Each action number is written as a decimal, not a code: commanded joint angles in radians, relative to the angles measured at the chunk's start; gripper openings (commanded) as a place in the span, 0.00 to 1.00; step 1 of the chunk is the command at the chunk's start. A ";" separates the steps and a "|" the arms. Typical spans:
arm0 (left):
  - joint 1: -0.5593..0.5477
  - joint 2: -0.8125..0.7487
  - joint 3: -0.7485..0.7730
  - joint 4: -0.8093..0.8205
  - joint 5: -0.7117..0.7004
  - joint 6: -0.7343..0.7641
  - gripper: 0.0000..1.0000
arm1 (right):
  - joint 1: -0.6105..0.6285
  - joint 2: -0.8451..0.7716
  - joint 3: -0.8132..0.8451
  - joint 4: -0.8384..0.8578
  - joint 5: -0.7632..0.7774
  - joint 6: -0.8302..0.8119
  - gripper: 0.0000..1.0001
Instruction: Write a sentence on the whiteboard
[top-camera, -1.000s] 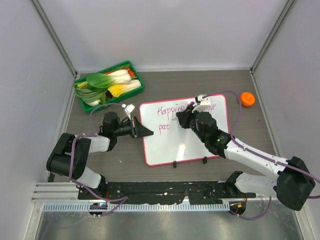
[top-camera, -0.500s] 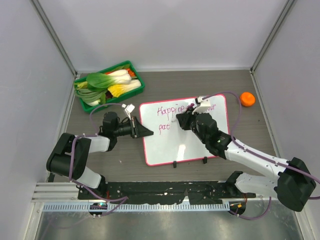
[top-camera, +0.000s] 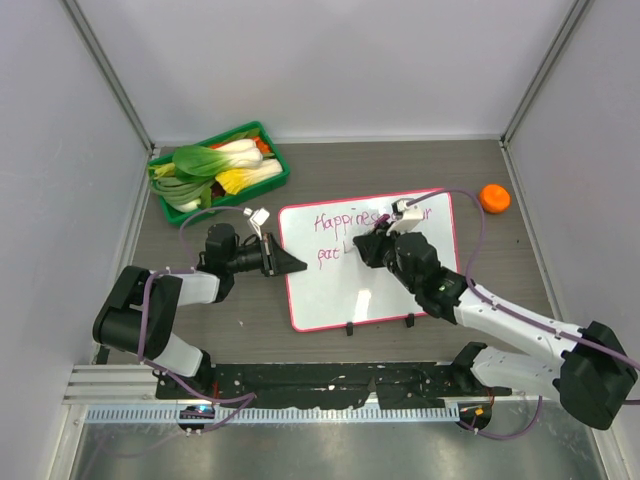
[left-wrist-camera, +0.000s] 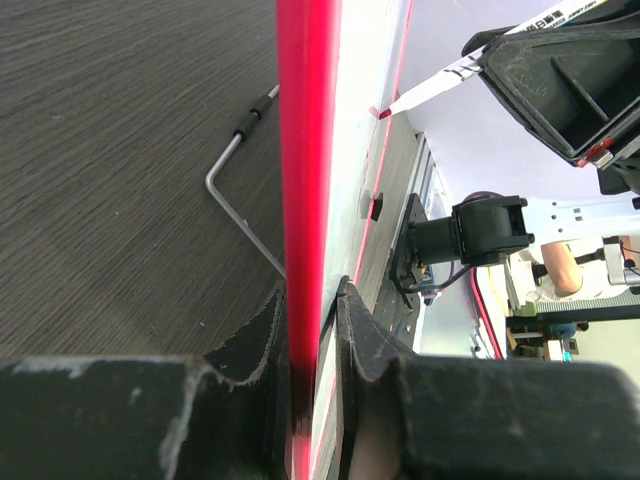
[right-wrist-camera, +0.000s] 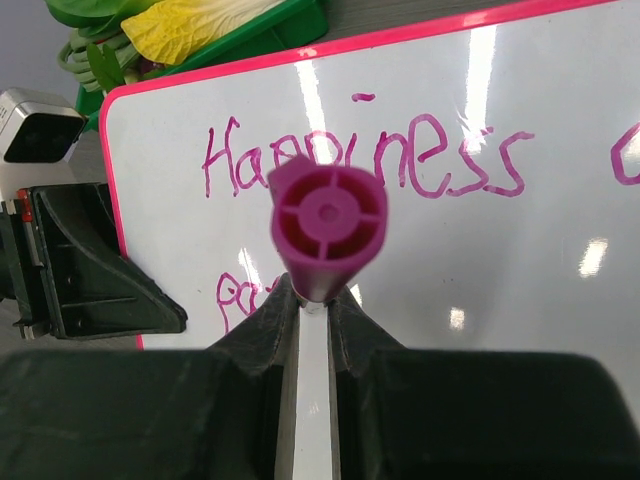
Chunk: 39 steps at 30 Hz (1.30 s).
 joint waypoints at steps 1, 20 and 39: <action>-0.018 0.029 -0.013 -0.114 -0.137 0.129 0.00 | -0.005 -0.028 -0.018 -0.005 -0.014 0.015 0.01; -0.017 0.022 -0.016 -0.119 -0.143 0.132 0.00 | -0.003 -0.031 -0.006 0.007 0.014 0.009 0.01; -0.017 0.016 -0.018 -0.124 -0.143 0.135 0.00 | -0.003 0.010 0.036 0.053 0.058 0.000 0.01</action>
